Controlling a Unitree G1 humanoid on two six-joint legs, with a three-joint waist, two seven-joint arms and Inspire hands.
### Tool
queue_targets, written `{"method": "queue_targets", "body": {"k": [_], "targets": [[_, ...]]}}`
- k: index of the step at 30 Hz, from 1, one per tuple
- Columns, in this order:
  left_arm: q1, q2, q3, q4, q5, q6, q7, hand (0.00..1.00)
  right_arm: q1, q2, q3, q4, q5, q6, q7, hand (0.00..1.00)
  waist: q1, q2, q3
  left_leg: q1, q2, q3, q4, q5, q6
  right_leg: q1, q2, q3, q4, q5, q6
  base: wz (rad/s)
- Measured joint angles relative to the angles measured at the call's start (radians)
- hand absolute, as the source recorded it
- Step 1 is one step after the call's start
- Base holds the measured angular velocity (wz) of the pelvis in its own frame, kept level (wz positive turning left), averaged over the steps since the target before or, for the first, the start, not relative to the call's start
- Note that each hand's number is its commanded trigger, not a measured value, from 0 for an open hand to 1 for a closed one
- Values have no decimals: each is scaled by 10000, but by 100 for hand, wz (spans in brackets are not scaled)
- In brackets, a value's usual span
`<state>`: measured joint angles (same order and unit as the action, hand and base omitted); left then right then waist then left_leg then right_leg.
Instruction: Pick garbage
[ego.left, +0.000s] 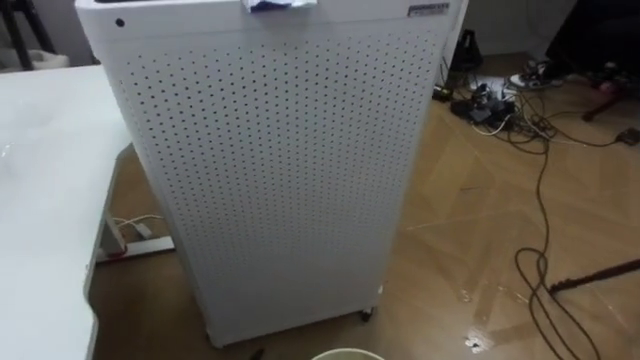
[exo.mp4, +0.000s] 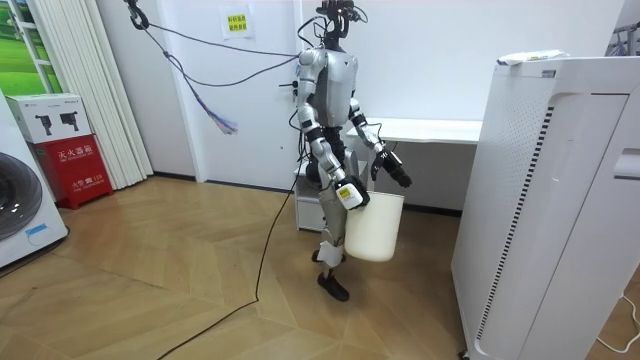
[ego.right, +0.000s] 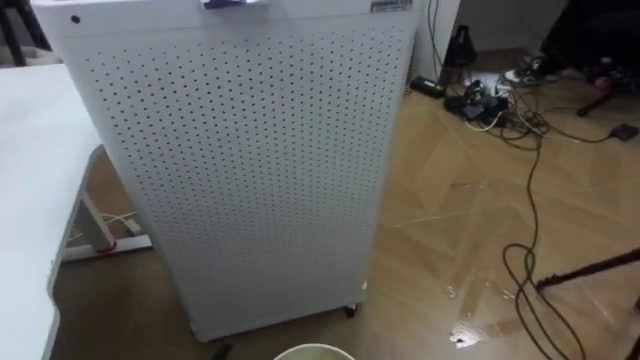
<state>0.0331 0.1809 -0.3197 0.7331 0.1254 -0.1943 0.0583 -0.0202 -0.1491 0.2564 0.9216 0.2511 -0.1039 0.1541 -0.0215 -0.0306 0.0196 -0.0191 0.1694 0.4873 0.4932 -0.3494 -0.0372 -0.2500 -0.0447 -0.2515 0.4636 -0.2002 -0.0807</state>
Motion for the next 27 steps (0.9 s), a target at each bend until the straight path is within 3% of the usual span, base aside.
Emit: {"method": "queue_targets", "body": {"k": [1,2,3,4,5,6,8,9,10,12,13,14,17,19,21,24,26,27], "targets": [[38,21,51,-111,-199,-1,33,0,-29,15,65,-24,-24,-1,100,100,84,-18,-6,-608,433,-362,1573,63,79,-88,195,210,222,-215,-20,-42],[100,-17,46,-216,-317,-4,39,0,-31,-40,72,-105,-70,-2,142,100,262,84,7,-1211,736,-978,3035,391,189,19,431,508,393,-331,-159,-53],[115,-57,50,-233,-347,-6,41,0,-32,-64,71,-133,-165,-10,141,100,298,143,20,-1506,811,-1357,3558,643,272,107,521,580,410,-367,-205,-47],[129,-98,30,-239,-343,-38,39,0,7,-77,87,-133,-238,-14,138,100,285,180,9,-1973,693,-1936,4043,701,280,260,561,677,385,-440,-271,-22],[122,-116,26,-270,-357,-147,45,0,20,-93,121,-133,-236,-13,131,100,256,102,29,-2460,438,-2165,3977,688,301,326,533,793,381,-496,-302,-16],[121,-132,28,-310,-356,-182,47,0,17,-108,113,-134,-238,-13,118,100,258,74,38,-2713,293,-2291,3809,691,298,350,516,852,380,-520,-304,-26],[131,-153,33,-447,-351,-232,46,0,17,-245,117,-133,-349,-14,105,100,378,19,24,-3435,-457,-2818,2156,869,126,438,487,1170,357,-621,-293,-40],[139,-154,32,-458,-351,-251,46,0,19,-292,129,-132,-359,-14,105,100,413,-18,40,-3493,-563,-2863,1558,974,38,481,480,1202,350,-651,-298,-44],[150,-155,28,-464,-357,-269,46,0,22,-407,216,-131,-351,-14,107,100,445,-6,33,-3581,-714,-2974,388,1386,71,596,472,1210,351,-727,-332,-34],[153,-148,29,-476,-392,-319,53,0,52,-514,389,-131,-313,-15,94,100,459,-1,-46,-3586,-825,-3025,-1059,2078,135,757,502,1239,366,-841,-280,-24],[183,-133,24,-530,-476,-369,79,0,106,-502,423,-131,-316,-14,63,100,476,-72,-118,-3448,-884,-3032,-1557,2700,197,855,494,1385,374,-988,-183,-20],[251,-117,27,-713,-532,-375,123,0,119,-504,462,-133,-317,-15,45,100,481,-157,-194,-3218,-994,-3019,-1774,3060,335,930,456,1493,308,-1079,-73,-20],[502,-87,20,-1151,-539,-509,182,0,262,-508,457,-237,-322,-15,8,100,512,-224,-228,-2937,-1142,-3009,-1659,3521,812,1466,387,1598,-207,-1210,150,-14],[501,-89,34,-1257,-536,-508,181,0,436,-514,419,-438,-379,-16,-3,100,507,-265,-220,-2794,-1326,-2980,-1581,3223,890,1810,199,1529,-546,-1287,289,0],[496,-71,123,-1484,-453,-516,172,0,523,-507,366,-795,-682,-11,11,100,572,-304,-198,-2638,-1571,-2846,-1436,2832,983,1999,-174,1366,-507,-1504,512,-2],[497,-55,137,-1571,-226,-517,169,0,520,-496,369,-1163,-690,-16,12,100,576,-222,-160,-2640,-1684,-2745,-929,2289,1065,2251,-376,1272,-397,-1701,708,1],[500,-27,132,-1651,-244,-517,181,0,516,-445,383,-1192,-641,-19,9,100,582,-237,-131,-2475,-1875,-2769,-746,1872,1182,2355,-664,978,181,-1811,907,15],[504,-31,130,-1651,-272,-521,181,0,518,-449,385,-1192,-598,-18,-2,100,585,-236,-128,-2404,-1943,-2782,-741,1801,1220,2266,-773,924,534,-1812,911,19]]}}
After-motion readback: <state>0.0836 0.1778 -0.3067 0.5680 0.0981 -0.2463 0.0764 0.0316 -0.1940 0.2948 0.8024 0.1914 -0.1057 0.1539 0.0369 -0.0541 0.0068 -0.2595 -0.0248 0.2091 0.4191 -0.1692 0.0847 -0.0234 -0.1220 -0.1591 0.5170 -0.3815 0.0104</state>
